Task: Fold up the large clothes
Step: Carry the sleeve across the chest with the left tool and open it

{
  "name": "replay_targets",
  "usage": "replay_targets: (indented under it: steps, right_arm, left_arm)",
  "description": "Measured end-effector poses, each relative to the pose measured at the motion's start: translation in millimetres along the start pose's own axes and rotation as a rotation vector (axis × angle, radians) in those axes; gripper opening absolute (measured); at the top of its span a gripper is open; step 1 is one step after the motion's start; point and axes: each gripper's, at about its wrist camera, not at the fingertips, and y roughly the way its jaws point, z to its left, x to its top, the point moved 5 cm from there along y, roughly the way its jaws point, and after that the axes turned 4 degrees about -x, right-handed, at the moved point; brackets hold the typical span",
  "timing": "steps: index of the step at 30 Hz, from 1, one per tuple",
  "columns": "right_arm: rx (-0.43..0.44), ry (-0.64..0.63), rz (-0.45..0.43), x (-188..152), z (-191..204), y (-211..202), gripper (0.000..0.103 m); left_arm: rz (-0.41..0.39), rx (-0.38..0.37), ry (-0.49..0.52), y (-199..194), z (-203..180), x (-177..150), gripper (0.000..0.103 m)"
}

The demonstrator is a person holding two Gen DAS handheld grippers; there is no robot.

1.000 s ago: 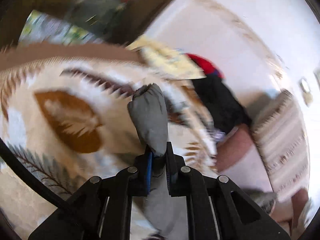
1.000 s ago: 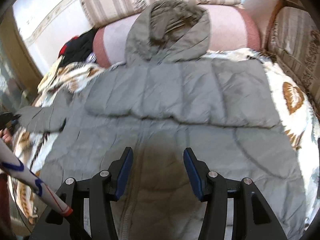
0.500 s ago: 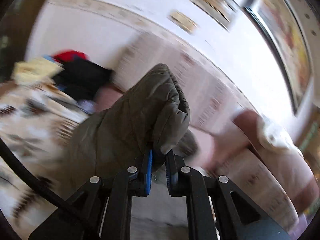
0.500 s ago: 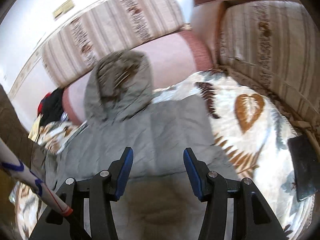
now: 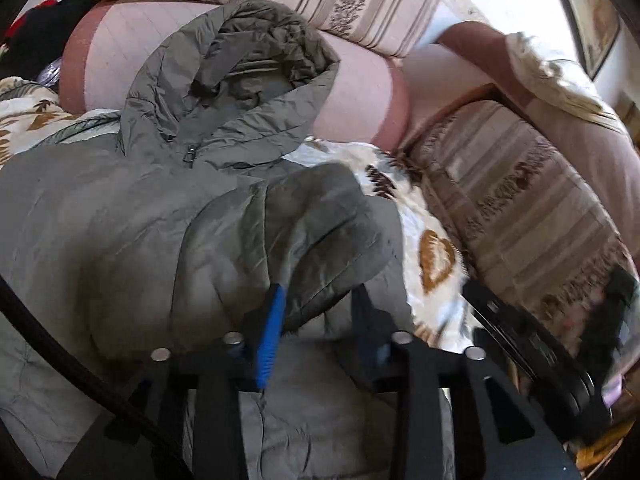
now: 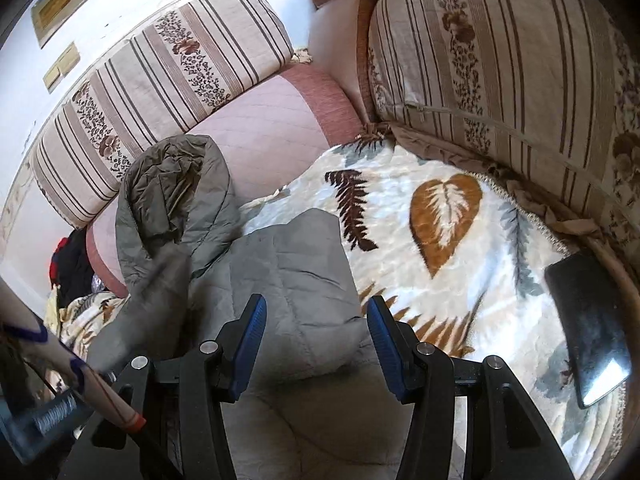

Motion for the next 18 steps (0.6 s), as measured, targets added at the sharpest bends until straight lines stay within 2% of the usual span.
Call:
replay_targets:
  steps: [3,6,8,9,11,13,16,18]
  right_arm:
    - [0.046,-0.027,0.01,-3,9,5,0.057]
    - [0.115,-0.137,0.009,-11,39,9,0.052]
    - [0.146,-0.234,0.027,-22,62,18,0.05]
    - [0.139,-0.264,0.039,-28,69,25,0.048]
    - [0.109,-0.323,0.066,-40,79,44,0.045]
    - [0.074,-0.365,0.106,-51,83,64,0.045]
    - [0.002,-0.427,0.207,-71,83,98,0.045]
    - [-0.015,-0.444,0.228,-77,83,107,0.046]
  left_arm:
    - [-0.109,0.006,0.016,-42,13,8,0.053]
    - [-0.215,0.171,0.008,-94,60,22,0.055]
    - [-0.24,0.32,-0.014,-115,98,24,0.056]
    - [-0.229,0.428,-0.022,-121,119,24,0.056]
    - [-0.216,0.509,-0.042,-124,151,22,0.056]
    - [-0.176,0.537,-0.087,-116,179,13,0.056]
    - [-0.05,0.567,-0.161,-84,214,1,0.056]
    - [-0.055,0.551,-0.174,-76,221,-4,0.059]
